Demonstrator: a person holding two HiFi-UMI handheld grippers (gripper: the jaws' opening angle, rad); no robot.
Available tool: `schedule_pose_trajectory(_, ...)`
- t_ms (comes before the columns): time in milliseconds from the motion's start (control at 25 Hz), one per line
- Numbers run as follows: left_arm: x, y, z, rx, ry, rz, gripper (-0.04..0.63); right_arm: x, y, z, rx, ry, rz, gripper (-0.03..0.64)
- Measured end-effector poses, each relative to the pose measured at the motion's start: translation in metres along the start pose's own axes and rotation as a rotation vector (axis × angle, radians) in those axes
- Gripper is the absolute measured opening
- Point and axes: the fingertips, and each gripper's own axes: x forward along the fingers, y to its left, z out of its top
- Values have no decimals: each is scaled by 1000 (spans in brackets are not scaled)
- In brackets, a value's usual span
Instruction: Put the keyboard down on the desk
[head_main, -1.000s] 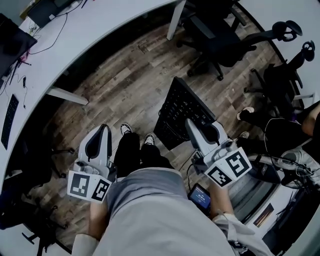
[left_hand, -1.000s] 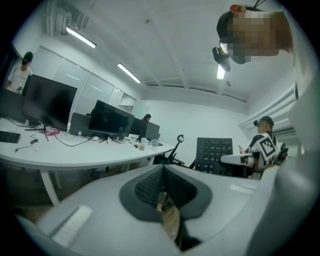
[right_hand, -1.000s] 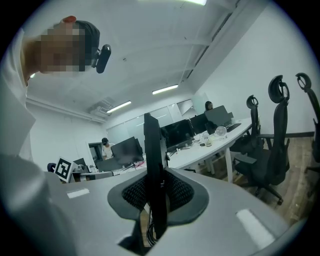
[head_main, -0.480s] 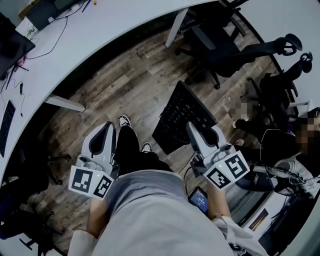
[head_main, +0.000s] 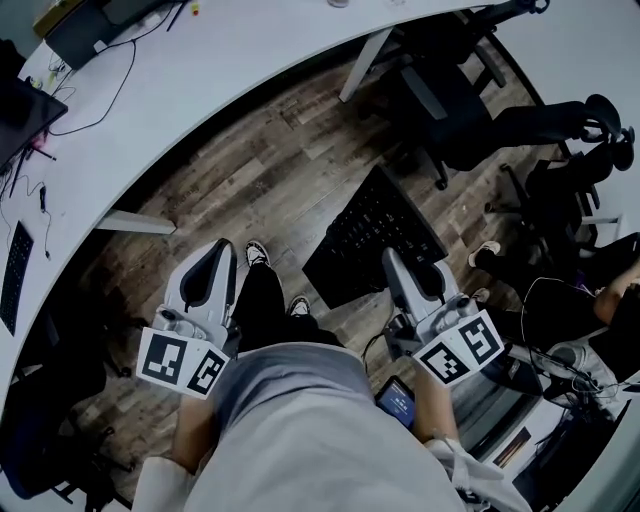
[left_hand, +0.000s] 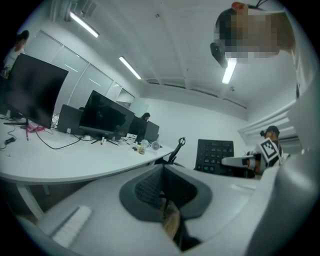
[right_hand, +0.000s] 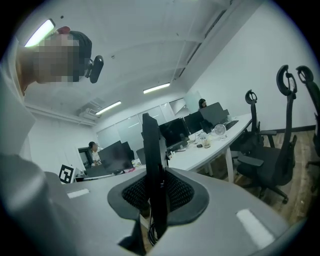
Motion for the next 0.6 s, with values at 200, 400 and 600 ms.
schedule_pose_trajectory(200,16,23,15,-1,-6,10,0,30,-6,8,24,-7,12,75)
schedule_pose_trajectory(400,40,61,42,0,-18,-6,0,78,-5,28,16,-4,0,75)
schedule_pose_trajectory(600,52,83,66,6,-46,-30,0,105,-1,46,-2,-11,-26,75)
